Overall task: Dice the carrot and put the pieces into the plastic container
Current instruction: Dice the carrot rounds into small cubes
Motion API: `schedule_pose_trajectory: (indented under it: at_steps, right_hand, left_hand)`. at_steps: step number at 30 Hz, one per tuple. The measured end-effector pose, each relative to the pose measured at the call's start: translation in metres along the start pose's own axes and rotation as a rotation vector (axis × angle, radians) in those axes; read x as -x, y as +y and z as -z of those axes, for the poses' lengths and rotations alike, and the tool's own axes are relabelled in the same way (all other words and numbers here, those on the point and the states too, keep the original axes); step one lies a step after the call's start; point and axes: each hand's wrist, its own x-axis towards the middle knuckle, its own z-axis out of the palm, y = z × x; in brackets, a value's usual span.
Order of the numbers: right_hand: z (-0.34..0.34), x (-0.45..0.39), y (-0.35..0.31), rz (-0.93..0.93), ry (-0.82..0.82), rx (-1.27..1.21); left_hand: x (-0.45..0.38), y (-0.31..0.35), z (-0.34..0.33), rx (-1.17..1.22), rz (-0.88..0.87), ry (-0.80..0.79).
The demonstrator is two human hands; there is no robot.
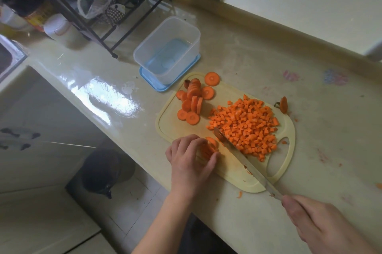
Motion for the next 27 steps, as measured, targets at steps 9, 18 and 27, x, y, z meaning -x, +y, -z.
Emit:
schedule_pose_trajectory:
  at_steps: [9,18,27]
  right_hand:
    - [0.001,0.003,0.0,-0.025,0.007,-0.011]
    - [0.003,0.017,0.001,-0.081,0.063,-0.057]
    - [0.003,0.036,-0.011,-0.088,0.131,-0.071]
  left_hand:
    - [-0.016,0.002,-0.002,0.021,0.086,-0.024]
    - [-0.034,-0.015,0.016,0.014,0.022,-0.231]
    - [-0.055,-0.008,0.029,-0.051,-0.088,-0.385]
